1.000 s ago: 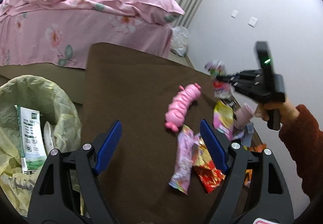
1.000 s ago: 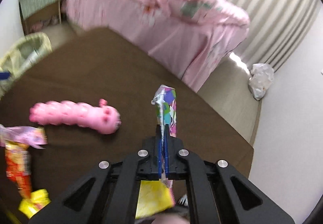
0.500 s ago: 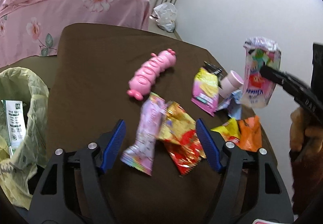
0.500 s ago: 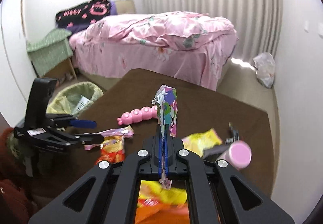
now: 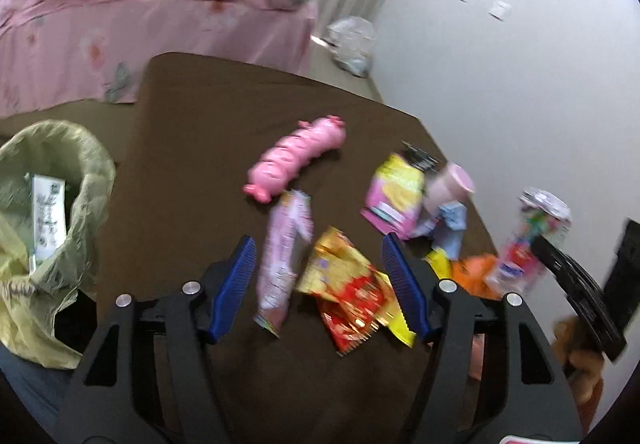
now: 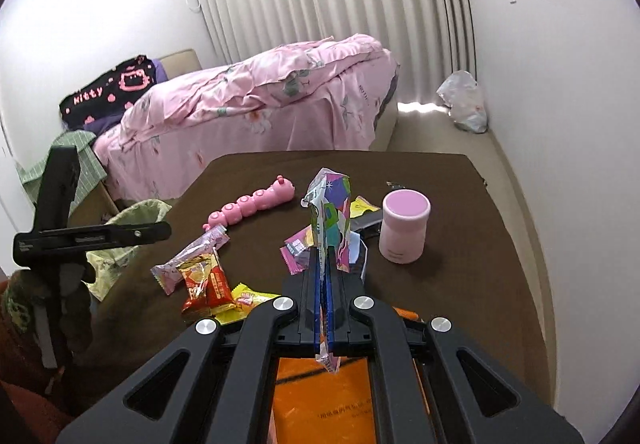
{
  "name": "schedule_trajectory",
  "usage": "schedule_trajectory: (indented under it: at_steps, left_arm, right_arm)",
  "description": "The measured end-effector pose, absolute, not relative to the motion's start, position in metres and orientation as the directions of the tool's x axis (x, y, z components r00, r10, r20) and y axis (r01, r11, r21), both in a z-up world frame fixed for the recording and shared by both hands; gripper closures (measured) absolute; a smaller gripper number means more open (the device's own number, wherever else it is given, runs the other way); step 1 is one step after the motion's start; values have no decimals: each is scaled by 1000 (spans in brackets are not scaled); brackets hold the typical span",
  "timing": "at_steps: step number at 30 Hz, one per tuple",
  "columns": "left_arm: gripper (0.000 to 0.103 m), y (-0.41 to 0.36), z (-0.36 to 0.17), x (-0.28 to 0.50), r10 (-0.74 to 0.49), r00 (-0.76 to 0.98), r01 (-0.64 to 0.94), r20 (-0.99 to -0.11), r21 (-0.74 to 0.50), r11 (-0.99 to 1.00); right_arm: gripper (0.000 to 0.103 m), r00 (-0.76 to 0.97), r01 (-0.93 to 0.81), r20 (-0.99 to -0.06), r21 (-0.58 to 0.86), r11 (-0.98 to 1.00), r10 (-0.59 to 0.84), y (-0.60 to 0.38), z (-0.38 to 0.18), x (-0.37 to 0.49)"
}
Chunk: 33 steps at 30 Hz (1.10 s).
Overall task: Collect trash
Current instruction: 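Close the left tool on the red-gold chip bag while the right tool holds the wrapper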
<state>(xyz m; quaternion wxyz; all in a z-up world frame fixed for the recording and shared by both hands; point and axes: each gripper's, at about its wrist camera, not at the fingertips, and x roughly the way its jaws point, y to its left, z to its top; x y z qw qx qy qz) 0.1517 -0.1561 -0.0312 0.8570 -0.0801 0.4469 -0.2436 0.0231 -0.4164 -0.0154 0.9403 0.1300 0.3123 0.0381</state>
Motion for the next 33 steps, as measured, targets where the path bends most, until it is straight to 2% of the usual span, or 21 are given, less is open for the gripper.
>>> schedule_trajectory:
  at_steps: [5,12,15,19,22,33]
  left_arm:
    - [42,-175,-48,139,-565,323,419,-759,-420,805]
    - [44,-185,-67,160,-459,366,317,-810,-355,879]
    - [62,-189,-73,167,-429,368,324,-825,-319,891]
    - [85,-191,-86,173,-459,335,309,-823,-364,879]
    - [91,-193,-83,167,-470,354,338,-808,-358,870]
    - [96,-174,-30,138,-462,524,406,-715,-267,874]
  right_arm:
    - [100,809,5,-566,274,962,157,-417,-24,16]
    - [100,801,-11,-575,259,966,163,-408,-36,7]
    - [100,796,-21,-579,262,965,175,-403,-41,3]
    - [100,792,-35,-582,262,964,187,-400,-44,1]
    - [100,794,-37,-583,241,970,175,-397,-42,1]
    - [100,811,-49,-550,279,959,201,-395,-23,-1]
